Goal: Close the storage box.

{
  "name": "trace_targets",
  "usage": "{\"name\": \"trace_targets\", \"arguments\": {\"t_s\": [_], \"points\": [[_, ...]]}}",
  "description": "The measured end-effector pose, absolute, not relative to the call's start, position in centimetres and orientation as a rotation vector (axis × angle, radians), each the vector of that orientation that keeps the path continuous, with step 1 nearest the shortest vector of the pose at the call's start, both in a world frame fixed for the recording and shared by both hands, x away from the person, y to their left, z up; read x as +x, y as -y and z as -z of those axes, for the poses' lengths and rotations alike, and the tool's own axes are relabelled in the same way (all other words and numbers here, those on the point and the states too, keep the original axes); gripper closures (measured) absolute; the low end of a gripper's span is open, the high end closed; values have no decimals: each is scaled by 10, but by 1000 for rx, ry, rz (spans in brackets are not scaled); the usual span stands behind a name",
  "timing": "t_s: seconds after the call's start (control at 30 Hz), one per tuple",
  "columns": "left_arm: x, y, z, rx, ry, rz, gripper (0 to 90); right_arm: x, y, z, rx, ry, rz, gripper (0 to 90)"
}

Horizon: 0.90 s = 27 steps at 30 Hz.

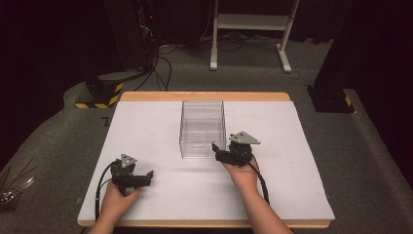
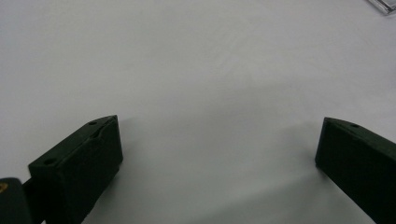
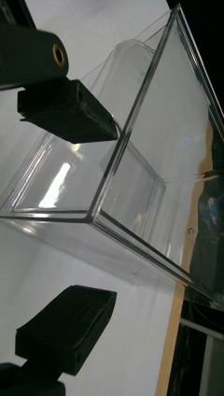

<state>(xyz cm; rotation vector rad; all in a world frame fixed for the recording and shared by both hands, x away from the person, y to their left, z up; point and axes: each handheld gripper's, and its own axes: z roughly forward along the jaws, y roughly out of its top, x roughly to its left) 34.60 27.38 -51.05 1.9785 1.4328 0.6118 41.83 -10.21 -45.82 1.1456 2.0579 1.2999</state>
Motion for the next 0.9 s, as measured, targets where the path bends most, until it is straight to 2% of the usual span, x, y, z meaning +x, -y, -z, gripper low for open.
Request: {"name": "trace_targets", "arguments": {"t_s": [0.77,0.9], "points": [[346,-274,511,1978,-1432,-612,10,433,98,464,1172,-2032,-1280,192],[346,-274,511,1977,-1433,-613,10,431,98,463,1173,-2043,-1280,213]]}}
